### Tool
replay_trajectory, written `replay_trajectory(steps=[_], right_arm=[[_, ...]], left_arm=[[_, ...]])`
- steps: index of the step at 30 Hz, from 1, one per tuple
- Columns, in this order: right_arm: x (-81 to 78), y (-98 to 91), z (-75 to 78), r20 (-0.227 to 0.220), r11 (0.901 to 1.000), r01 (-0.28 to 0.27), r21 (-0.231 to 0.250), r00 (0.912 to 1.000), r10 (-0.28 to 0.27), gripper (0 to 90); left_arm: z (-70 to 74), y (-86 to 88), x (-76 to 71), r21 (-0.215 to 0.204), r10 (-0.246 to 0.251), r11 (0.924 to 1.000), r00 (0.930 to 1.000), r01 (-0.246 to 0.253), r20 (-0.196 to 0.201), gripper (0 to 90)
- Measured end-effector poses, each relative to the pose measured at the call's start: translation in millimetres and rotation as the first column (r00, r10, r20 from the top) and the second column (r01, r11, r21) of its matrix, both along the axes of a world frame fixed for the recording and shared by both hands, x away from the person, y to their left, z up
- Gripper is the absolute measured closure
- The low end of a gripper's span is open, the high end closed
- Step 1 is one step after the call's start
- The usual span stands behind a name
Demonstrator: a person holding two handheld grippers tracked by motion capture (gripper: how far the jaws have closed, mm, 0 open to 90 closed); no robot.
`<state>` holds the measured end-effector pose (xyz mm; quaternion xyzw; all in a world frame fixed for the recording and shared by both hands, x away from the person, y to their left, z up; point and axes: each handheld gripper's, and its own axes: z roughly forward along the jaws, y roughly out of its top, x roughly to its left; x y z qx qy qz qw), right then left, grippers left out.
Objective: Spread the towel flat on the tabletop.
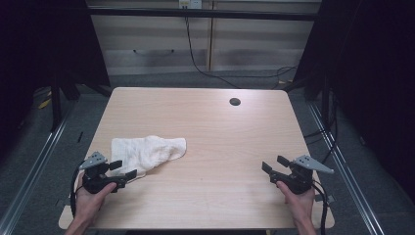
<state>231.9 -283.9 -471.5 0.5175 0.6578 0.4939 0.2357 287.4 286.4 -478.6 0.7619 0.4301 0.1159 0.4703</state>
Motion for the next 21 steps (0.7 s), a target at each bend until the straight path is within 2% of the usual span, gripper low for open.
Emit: replay_trajectory(steps=[2, 6, 9, 11, 12, 13, 14, 15, 18, 20, 21], right_arm=[[-0.5, 0.9, -0.6, -0.007, 0.9999, -0.013, 0.002, 0.9999, 0.013, 28.3], [-0.4, 3.9, -2.7, -0.025, 0.9988, -0.047, -0.01, 0.9986, 0.047, 30.0], [-1.4, 5.4, -2.6, -0.026, 0.9984, -0.052, -0.022, 0.9983, 0.051, 30.2], [-3.4, 4.6, -1.7, -0.024, 0.9982, -0.057, -0.017, 0.9981, 0.057, 29.7], [-3.7, 4.3, -1.2, -0.028, 0.998, -0.061, -0.016, 0.9978, 0.061, 29.7], [-3.7, 4.3, -1.2, -0.028, 0.998, -0.061, -0.016, 0.9978, 0.061, 29.7], [-3.2, 3.8, -0.8, -0.035, 0.9979, -0.063, -0.013, 0.9974, 0.062, 29.7], [-2.7, 2.5, -0.8, -0.045, 0.9985, -0.052, -0.019, 0.9977, 0.051, 29.7], [-2.4, 1.3, -0.8, -0.049, 0.9985, -0.053, -0.013, 0.9974, 0.052, 29.7], [-2.3, 1.7, -0.9, -0.049, 0.9984, -0.056, -0.01, 0.9972, 0.056, 29.7], [-1.9, 2.1, -1.0, -0.052, 0.9981, -0.06, -0.014, 0.9969, 0.059, 29.7]], left_arm=[[1.0, -0.4, -0.1, 0.0, 0.0, 1.0, 1.0, 0.0, -0.001, 22.3], [9.1, -5.3, 0.2, 0.003, -0.038, 0.9993, 0.9992, 0.038, 0.008, 22.8], [12.5, -7.9, -0.2, 0.0, -0.038, 0.9993, 0.9992, 0.038, 0.013, 23.4], [18.3, -12.7, 2.9, 0.0, -0.058, 0.9983, 0.9983, 0.058, 0.003, 27.4], [18.3, -12.7, 2.9, 0.0, -0.058, 0.9983, 0.9983, 0.058, 0.003, 32.9], [20.9, -14.8, 5.1, 0.001, -0.083, 0.9965, 0.9965, 0.083, 0.006, 32.9], [24.1, -17.4, 7.6, 0.006, -0.083, 0.9965, 0.9965, 0.083, 0.004, 34.1], [31.2, -23.9, 14.3, 0.037, -0.087, 0.9955, 0.9962, 0.087, 0.003, 31.9], [38.5, -28.0, 22.8, 0.042, -0.091, 0.995, 0.9958, 0.091, -0.012, 31.9], [46.1, -31.6, 31.4, 0.057, -0.066, 0.9963, 0.9977, 0.065, 0.015, 32.7], [51.2, -36.0, 42.4, 0.09, -0.074, 0.9933, 0.9969, 0.071, 0.028, 32.8]])
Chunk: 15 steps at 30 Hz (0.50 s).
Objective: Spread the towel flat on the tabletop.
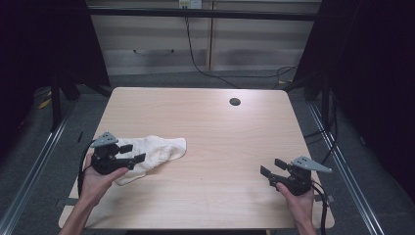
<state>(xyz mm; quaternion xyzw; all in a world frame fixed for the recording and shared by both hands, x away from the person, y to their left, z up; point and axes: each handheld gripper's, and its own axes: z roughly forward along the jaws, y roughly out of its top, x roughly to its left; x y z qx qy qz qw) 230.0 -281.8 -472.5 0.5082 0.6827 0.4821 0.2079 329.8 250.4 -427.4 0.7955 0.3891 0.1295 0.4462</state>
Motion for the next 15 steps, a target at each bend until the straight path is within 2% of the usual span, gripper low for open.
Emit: replay_trajectory(steps=[3, 4, 5, 7, 8, 9, 10, 15], right_arm=[[1.1, 1.5, -0.9, -0.006, 1.0, -0.005, -0.005, 1.0, 0.005, 29.7], [1.5, 1.8, -1.2, -0.009, 0.9999, -0.011, -0.006, 0.9999, 0.011, 29.7], [1.8, 2.2, -1.4, -0.011, 0.9998, -0.016, -0.007, 0.9998, 0.016, 29.8], [1.7, 3.3, -1.7, -0.012, 0.9998, -0.016, -0.014, 0.9998, 0.016, 29.8], [1.4, 3.4, -1.7, -0.013, 0.9997, -0.02, -0.015, 0.9997, 0.02, 29.7], [0.9, 3.6, -1.8, -0.014, 0.9996, -0.025, -0.017, 0.9996, 0.024, 29.7], [0.3, 3.9, -1.8, -0.013, 0.9995, -0.024, -0.018, 0.9996, 0.024, 29.7], [0.2, 4.6, -2.7, -0.023, 0.9992, -0.03, -0.027, 0.9993, 0.029, 29.7]], left_arm=[[1.1, -9.7, 15.2, 0.052, -0.037, 0.9979, 0.9992, 0.038, -0.015, 36.5], [1.1, -9.7, 15.2, 0.052, -0.037, 0.9979, 0.9992, 0.038, -0.015, 37.6], [-3.5, -15.7, 25.0, 0.06, -0.072, 0.9954, 0.9965, 0.074, -0.044, 40.1], [-7.4, -18.4, 28.7, 0.064, -0.075, 0.9949, 0.9956, 0.079, -0.056, 45.0], [-16.4, -22.8, 34.1, 0.072, -0.083, 0.9935, 0.9937, 0.088, -0.075, 47.0], [-20.9, -24.3, 36.1, 0.069, -0.086, 0.9933, 0.9926, 0.092, -0.086, 49.2], [-24.9, -25.6, 37.7, 0.083, -0.088, 0.9919, 0.9919, 0.095, -0.092, 49.8], [-45.2, -32.2, 40.2, 0.128, -0.076, 0.9875, 0.9887, 0.093, -0.129, 53.4]])
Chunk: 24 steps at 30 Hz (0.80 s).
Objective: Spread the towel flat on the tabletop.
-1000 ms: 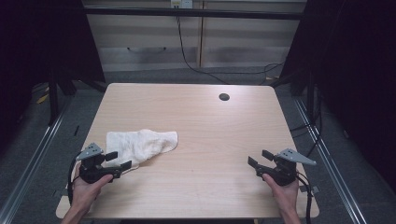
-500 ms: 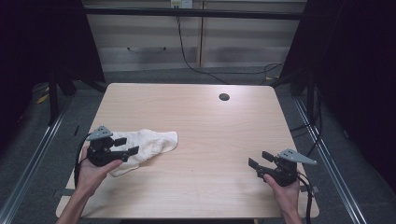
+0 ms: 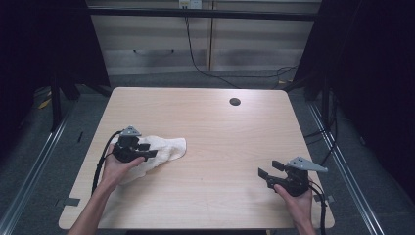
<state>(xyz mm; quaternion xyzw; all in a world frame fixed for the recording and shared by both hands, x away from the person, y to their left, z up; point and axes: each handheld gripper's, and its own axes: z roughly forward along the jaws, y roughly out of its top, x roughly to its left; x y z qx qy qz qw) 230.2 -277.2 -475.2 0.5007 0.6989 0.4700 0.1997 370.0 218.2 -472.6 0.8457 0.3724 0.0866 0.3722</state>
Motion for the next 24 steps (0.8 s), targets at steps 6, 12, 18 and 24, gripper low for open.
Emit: replay_trajectory(steps=[6, 12, 18, 24], right_arm=[[0.3, 0.5, -0.6, -0.003, 1.0, -0.004, -0.001, 1.0, 0.004, 29.7], [0.5, 3.0, -1.5, -0.009, 0.9999, 0.001, -0.017, 1.0, -0.001, 29.6], [0.5, 2.9, -1.6, -0.013, 0.9998, 0.002, -0.018, 0.9999, -0.002, 29.7], [3.4, 4.8, -1.4, -0.015, 0.9997, 0.001, -0.025, 0.9999, -0.001, 29.7]], left_arm=[[-14.4, 1.3, 0.8, 0.023, 0.026, 0.9994, 0.9997, -0.026, -0.001, 62.1], [-8.9, 7.0, 1.6, -0.068, 0.034, 0.997, 0.9991, -0.035, -0.027, 86.6], [7.0, 17.1, -0.4, -0.174, 0.051, 0.9835, 0.9987, -0.049, 0.005, 86.8], [39.6, 15.7, -6.9, -0.248, 0.02, 0.9686, 0.9977, -0.003, 0.065, 86.9]])
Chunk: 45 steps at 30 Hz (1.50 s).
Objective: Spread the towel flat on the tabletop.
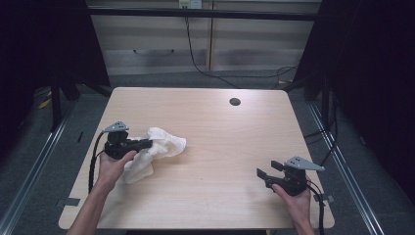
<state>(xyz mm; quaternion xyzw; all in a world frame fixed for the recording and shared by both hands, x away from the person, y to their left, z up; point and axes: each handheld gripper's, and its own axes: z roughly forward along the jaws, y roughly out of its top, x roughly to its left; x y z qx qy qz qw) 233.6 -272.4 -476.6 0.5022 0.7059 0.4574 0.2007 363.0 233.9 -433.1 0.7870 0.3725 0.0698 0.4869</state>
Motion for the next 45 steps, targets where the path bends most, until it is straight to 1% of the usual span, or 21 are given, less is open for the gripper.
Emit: replay_trajectory(steps=[6, 11, 17, 18, 20, 21, 22, 23, 25, 26, 27, 29, 30, 31, 32, 33, 35, 38, 43, 44, 45], right_arm=[[-0.2, 2.2, 0.8, 0.001, 1.0, -0.008, -0.001, 1.0, 0.008, 29.7], [-0.7, 1.3, 1.4, 0.004, 1.0, -0.004, -0.004, 1.0, 0.004, 29.6], [-0.7, 1.2, 1.6, 0.004, 1.0, -0.005, 0.001, 1.0, 0.005, 29.7], [-1.0, 0.9, 1.9, 0.008, 1.0, -0.006, 0.003, 0.9999, 0.006, 29.7], [-1.3, 0.7, 1.8, 0.005, 1.0, -0.004, 0.003, 1.0, 0.004, 29.7], [-1.6, 0.5, 1.9, 0.004, 1.0, -0.005, 0.004, 1.0, 0.005, 29.7], [-1.6, 0.5, 1.9, 0.004, 1.0, -0.005, 0.004, 1.0, 0.005, 29.7], [-2.6, 0.3, 2.1, 0.006, 1.0, -0.003, -0.002, 1.0, 0.003, 29.7], [-3.3, -0.2, 2.3, 0.009, 1.0, -0.006, 0.001, 0.9999, 0.006, 29.7], [-3.5, -0.5, 2.2, 0.009, 1.0, -0.003, 0.001, 0.9999, 0.003, 29.7], [-3.5, -0.5, 2.2, 0.009, 1.0, -0.003, 0.001, 0.9999, 0.003, 29.7], [-2.9, -1.0, 1.8, 0.005, 1.0, -0.003, 0.003, 1.0, 0.003, 29.7], [-2.9, -1.0, 1.8, 0.005, 1.0, -0.003, 0.003, 1.0, 0.003, 29.7], [-2.8, -0.4, 1.8, 0.006, 1.0, -0.003, 0.001, 1.0, 0.003, 29.7], [-2.8, -0.4, 1.8, 0.006, 1.0, -0.003, 0.001, 1.0, 0.003, 29.7], [-3.0, 0.4, 1.6, 0.004, 1.0, -0.003, 0.001, 1.0, 0.003, 29.7], [-2.5, 0.8, 1.3, 0.003, 1.0, -0.007, -0.001, 1.0, 0.007, 29.7], [-1.9, 1.4, 1.0, 0.003, 1.0, -0.009, -0.002, 1.0, 0.009, 29.7], [-1.9, 1.6, 0.7, -0.001, 0.9999, -0.012, -0.002, 0.9999, 0.012, 29.7], [-2.1, 1.6, 0.7, -0.001, 0.9999, -0.012, -0.001, 0.9999, 0.012, 29.7], [-2.3, 1.6, 0.8, -0.001, 0.9999, -0.012, -0.001, 0.9999, 0.012, 29.6]], left_arm=[[28.5, -12.4, -3.5, -0.016, -0.029, 0.9994, 0.9979, 0.03, 0.058, 87.3], [38.5, -23.9, -3.3, -0.033, -0.057, 0.9977, 0.9958, 0.059, 0.072, 87.3], [55.2, -52.7, -3.9, -0.068, -0.108, 0.9911, 0.9896, 0.115, 0.095, 87.4], [61.2, -63.3, -8.8, -0.085, -0.141, 0.9851, 0.9848, 0.15, 0.101, 87.3], [64.1, -68.3, -12.9, -0.077, -0.157, 0.9831, 0.981, 0.166, 0.114, 87.3], [66.1, -76.1, -21.0, -0.051, -0.18, 0.9808, 0.9752, 0.188, 0.129, 87.3], [66.1, -76.1, -21.0, -0.051, -0.18, 0.9808, 0.9752, 0.188, 0.129, 87.3], [62.0, -79.4, -29.6, -0.039, -0.205, 0.9767, 0.9704, 0.211, 0.128, 87.3], [57.8, -79.9, -33.8, -0.029, -0.215, 0.9751, 0.9691, 0.22, 0.121, 87.3], [44.9, -79.8, -41.4, -0.01, -0.235, 0.9714, 0.966, 0.237, 0.108, 87.3], [44.9, -79.8, -41.4, -0.01, -0.235, 0.9714, 0.966, 0.237, 0.108, 87.3], [28.1, -78.8, -47.1, 0.013, -0.251, 0.9681, 0.9657, 0.25, 0.068, 87.3], [19.0, -77.8, -48.8, 0.038, -0.262, 0.9648, 0.9639, 0.26, 0.047, 87.3], [1.8, -72.5, -49.5, 0.088, -0.257, 0.9626, 0.9663, 0.256, 0.002, 87.1], [1.8, -72.5, -49.5, 0.088, -0.257, 0.9626, 0.9663, 0.256, 0.002, 87.1], [-6.6, -68.7, -48.2, 0.097, -0.257, 0.9609, 0.9657, 0.259, -0.034, 87.1], [-25.2, -56.6, -48.5, 0.147, -0.243, 0.9566, 0.9673, 0.251, -0.073, 87.1], [-37.4, -48.3, -51.3, 0.181, -0.249, 0.948, 0.9641, 0.262, -0.092, 87.0], [-49.3, -38.0, -49.3, 0.18, -0.226, 0.9512, 0.9633, 0.25, -0.145, 84.9], [-52.1, -36.7, -48.8, 0.204, -0.216, 0.948, 0.9648, 0.244, -0.149, 83.2], [-57.0, -33.1, -45.9, 0.193, -0.2, 0.9537, 0.9655, 0.231, -0.166, 82.9]])
